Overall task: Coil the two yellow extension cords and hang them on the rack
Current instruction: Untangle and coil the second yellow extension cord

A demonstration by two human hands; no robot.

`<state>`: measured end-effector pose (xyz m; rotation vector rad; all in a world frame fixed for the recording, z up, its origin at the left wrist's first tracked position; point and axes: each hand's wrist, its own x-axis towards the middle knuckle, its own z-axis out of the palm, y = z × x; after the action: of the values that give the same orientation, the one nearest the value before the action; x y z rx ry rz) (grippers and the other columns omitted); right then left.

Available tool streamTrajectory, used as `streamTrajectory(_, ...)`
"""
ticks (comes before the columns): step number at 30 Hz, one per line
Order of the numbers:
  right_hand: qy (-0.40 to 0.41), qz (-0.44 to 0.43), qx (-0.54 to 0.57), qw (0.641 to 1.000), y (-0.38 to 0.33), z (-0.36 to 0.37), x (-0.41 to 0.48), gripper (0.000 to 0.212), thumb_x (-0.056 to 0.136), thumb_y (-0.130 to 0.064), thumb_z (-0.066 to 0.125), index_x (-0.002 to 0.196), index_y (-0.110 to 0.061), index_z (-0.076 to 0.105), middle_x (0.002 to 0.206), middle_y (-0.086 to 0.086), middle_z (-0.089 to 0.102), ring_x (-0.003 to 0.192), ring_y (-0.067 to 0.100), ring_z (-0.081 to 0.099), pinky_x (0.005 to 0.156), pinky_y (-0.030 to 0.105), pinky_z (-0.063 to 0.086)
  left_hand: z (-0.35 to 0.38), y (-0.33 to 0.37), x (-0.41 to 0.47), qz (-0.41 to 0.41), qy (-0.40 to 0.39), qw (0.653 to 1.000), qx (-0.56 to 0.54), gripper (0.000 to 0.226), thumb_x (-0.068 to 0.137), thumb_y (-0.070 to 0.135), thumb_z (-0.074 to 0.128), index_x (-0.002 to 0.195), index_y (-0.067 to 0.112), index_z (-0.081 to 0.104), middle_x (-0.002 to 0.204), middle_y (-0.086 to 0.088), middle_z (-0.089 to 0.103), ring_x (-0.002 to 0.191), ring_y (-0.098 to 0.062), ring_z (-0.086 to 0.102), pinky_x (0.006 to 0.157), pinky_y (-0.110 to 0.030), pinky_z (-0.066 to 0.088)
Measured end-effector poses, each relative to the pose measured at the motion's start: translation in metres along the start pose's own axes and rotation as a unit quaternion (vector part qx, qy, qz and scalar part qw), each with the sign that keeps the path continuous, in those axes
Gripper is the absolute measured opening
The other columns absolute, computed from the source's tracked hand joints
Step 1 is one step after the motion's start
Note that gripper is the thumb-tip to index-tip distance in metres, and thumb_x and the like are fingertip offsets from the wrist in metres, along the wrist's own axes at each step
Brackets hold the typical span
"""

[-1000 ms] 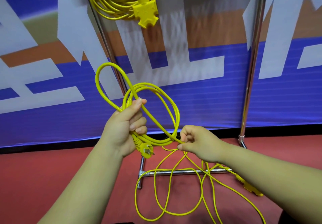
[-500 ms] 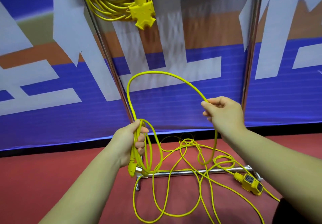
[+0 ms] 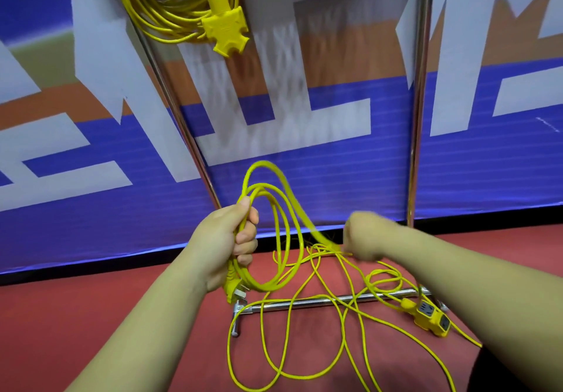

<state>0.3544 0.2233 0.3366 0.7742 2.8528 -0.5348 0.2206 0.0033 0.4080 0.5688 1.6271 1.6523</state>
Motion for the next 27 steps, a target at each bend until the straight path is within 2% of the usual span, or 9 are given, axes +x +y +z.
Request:
streamTrajectory(2,-0.186,-0.097,-0.049,0.976,-0.019,0.006,-0.017,0.021,0.096,-0.014,0.056,0.102,-0.011,0.076,0.096,0.003,0.077,0.054,-0.011,0.055,0.051,0.002,0.037,0.002,0.002,-0.001,0.023,0.005,1.0,-0.015,0.034,0.1,0.042,0.049,0.079,0.016,0.054,0.055,0.002,0.028,0.041,-0.008,0.022,0.039,-0.019,0.026)
streamTrajectory(4,-0.226,-0.159,-0.035,0.961,-0.031,0.008,-0.025,0.019,0.095,-0.016,0.058,0.101,-0.012,0.076,0.1,0.002,0.077,0.056,-0.013,0.054,0.053,0.003,0.036,0.003,0.003,-0.002,0.04,0.02,0.999,-0.022,0.033,0.101,0.041,0.048,0.079,0.016,0.053,0.056,0.002,0.027,0.041,-0.008,0.022,0.039,-0.018,0.025)
streamTrajectory(8,-0.169,-0.204,0.021,0.964,-0.034,-0.001,-0.032,0.011,0.089,-0.022,0.064,0.085,-0.018,0.074,0.089,-0.002,0.077,0.07,0.003,0.063,0.071,0.021,0.049,0.003,0.003,0.003,0.059,0.057,0.996,-0.046,0.033,0.103,0.039,0.046,0.078,0.017,0.051,0.055,0.003,0.029,0.04,-0.007,0.024,0.038,-0.018,0.026)
streamTrajectory(10,-0.139,-0.211,0.025,0.967,-0.031,-0.008,-0.038,0.012,0.087,-0.026,0.068,0.092,-0.018,0.076,0.087,-0.005,0.073,0.079,0.01,0.064,0.076,0.027,0.051,0.001,0.001,0.005,0.064,0.071,0.994,-0.055,0.03,0.103,0.035,0.048,0.079,0.017,0.051,0.056,0.003,0.031,0.041,-0.007,0.026,0.039,-0.018,0.029)
streamTrajectory(14,-0.059,-0.241,-0.021,0.968,-0.031,-0.018,-0.048,0.036,0.085,-0.016,0.063,0.12,-0.022,0.07,0.102,-0.008,0.06,0.087,0.007,0.051,0.075,0.021,0.038,0.001,-0.006,0.009,0.074,0.077,0.994,-0.025,0.027,0.104,0.026,0.048,0.08,0.014,0.049,0.058,-0.001,0.039,0.045,-0.013,0.035,0.044,-0.023,0.038)
streamTrajectory(18,0.067,-0.304,0.045,0.949,-0.033,-0.023,-0.052,0.036,0.086,-0.008,0.058,0.112,-0.027,0.073,0.104,-0.01,0.064,0.087,0.005,0.054,0.079,0.023,0.044,0.011,-0.014,0.009,0.055,0.08,0.995,0.018,0.025,0.105,0.025,0.047,0.084,0.011,0.05,0.061,-0.007,0.051,0.048,-0.019,0.05,0.048,-0.03,0.049)
streamTrajectory(22,0.186,-0.324,0.102,0.922,-0.036,-0.024,-0.05,0.016,0.081,-0.026,0.076,0.094,-0.031,0.068,0.084,-0.019,0.058,0.074,-0.004,0.05,0.07,0.022,0.046,0.027,-0.022,0.005,0.008,0.043,0.997,0.056,0.024,0.106,0.026,0.044,0.091,0.008,0.049,0.072,-0.016,0.069,0.063,-0.029,0.071,0.059,-0.035,0.06)
streamTrajectory(25,0.253,-0.31,0.11,0.91,-0.038,-0.028,-0.049,0.022,0.075,-0.036,0.081,0.085,-0.031,0.062,0.075,-0.021,0.051,0.066,-0.007,0.048,0.06,0.026,0.044,0.037,-0.026,0.001,-0.031,-0.013,0.998,0.053,0.023,0.106,0.024,0.044,0.091,0.008,0.049,0.086,-0.03,0.071,0.07,-0.037,0.073,0.066,-0.044,0.06)
streamTrajectory(27,0.267,-0.301,0.123,0.907,-0.036,-0.031,-0.049,0.027,0.072,-0.041,0.081,0.082,-0.029,0.058,0.07,-0.018,0.051,0.064,-0.001,0.05,0.057,0.031,0.045,0.041,-0.028,-0.001,-0.055,-0.044,0.996,0.046,0.022,0.105,0.024,0.045,0.092,0.007,0.049,0.083,-0.03,0.07,0.068,-0.037,0.073,0.065,-0.045,0.061)
